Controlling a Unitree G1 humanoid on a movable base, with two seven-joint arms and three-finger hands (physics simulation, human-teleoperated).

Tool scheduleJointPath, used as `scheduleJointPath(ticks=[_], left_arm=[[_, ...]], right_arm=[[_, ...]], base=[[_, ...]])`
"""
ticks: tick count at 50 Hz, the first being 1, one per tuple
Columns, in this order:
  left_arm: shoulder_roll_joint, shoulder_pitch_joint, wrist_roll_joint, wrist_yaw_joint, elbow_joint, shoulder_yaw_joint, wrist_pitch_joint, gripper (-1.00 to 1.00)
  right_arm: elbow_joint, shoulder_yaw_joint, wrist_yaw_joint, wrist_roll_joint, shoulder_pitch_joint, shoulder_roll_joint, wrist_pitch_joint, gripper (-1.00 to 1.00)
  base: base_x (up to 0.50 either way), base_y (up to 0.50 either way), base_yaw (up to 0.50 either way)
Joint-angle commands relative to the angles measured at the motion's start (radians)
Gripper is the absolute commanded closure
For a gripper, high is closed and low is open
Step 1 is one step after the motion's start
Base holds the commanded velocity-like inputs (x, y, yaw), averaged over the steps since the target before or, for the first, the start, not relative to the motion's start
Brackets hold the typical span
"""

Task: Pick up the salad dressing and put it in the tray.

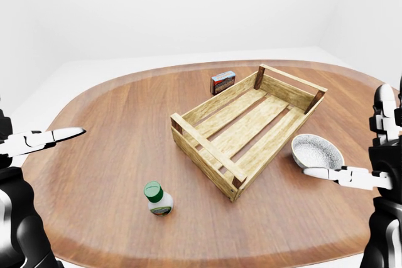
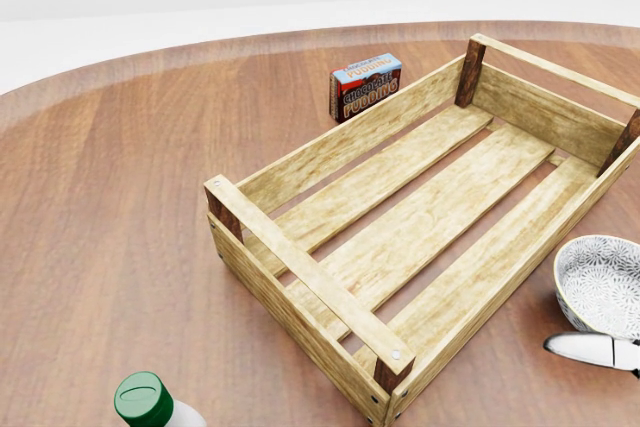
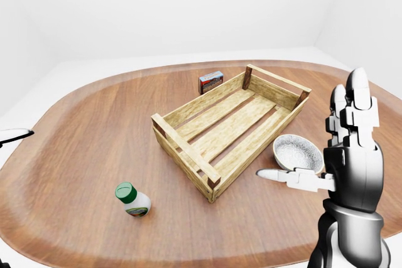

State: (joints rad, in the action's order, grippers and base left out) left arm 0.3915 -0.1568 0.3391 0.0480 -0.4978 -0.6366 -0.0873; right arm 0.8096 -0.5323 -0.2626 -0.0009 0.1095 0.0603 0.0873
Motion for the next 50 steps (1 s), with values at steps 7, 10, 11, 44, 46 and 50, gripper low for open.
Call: scheduleJointPath(ticks=[7, 10, 11, 44, 46, 50], left_arm=[[-0.002, -0.004, 0.015, -0.009, -0.018, 0.003, 0.000, -1.00], [-0.001, -0.006, 0.023, -0.008, -0.017, 0.001, 0.000, -1.00], [0.000, -0.006, 0.026, -0.008, -0.017, -0.001, 0.000, -1.00], [0.006, -0.003, 0.056, -0.005, -0.013, -0.002, 0.000, -1.00], [0.005, -0.003, 0.055, -0.005, -0.015, -0.002, 0.000, -1.00], [0.003, 0.000, 0.042, -0.001, -0.012, 0.002, 0.000, -1.00]], right_arm=[[0.030, 0.006, 0.043, 0.092, -0.041, 0.017, 0.000, -1.00], [0.009, 0.056, 0.067, 0.071, -0.102, 0.064, 0.000, -1.00], [-0.001, 0.070, 0.079, 0.063, -0.124, 0.075, 0.000, -1.00], [-0.326, 0.568, -0.044, -0.145, -0.640, 0.014, 0.000, -1.00], [-0.332, 0.578, -0.061, -0.160, -0.633, 0.000, 0.000, -1.00], [-0.370, 0.604, -0.081, -0.176, -0.623, -0.032, 0.000, -1.00]], base=[[0.00, 0.00, 0.00], [0.00, 0.00, 0.00], [0.00, 0.00, 0.00], [0.00, 0.00, 0.00], [0.00, 0.00, 0.00], [0.00, 0.00, 0.00]])
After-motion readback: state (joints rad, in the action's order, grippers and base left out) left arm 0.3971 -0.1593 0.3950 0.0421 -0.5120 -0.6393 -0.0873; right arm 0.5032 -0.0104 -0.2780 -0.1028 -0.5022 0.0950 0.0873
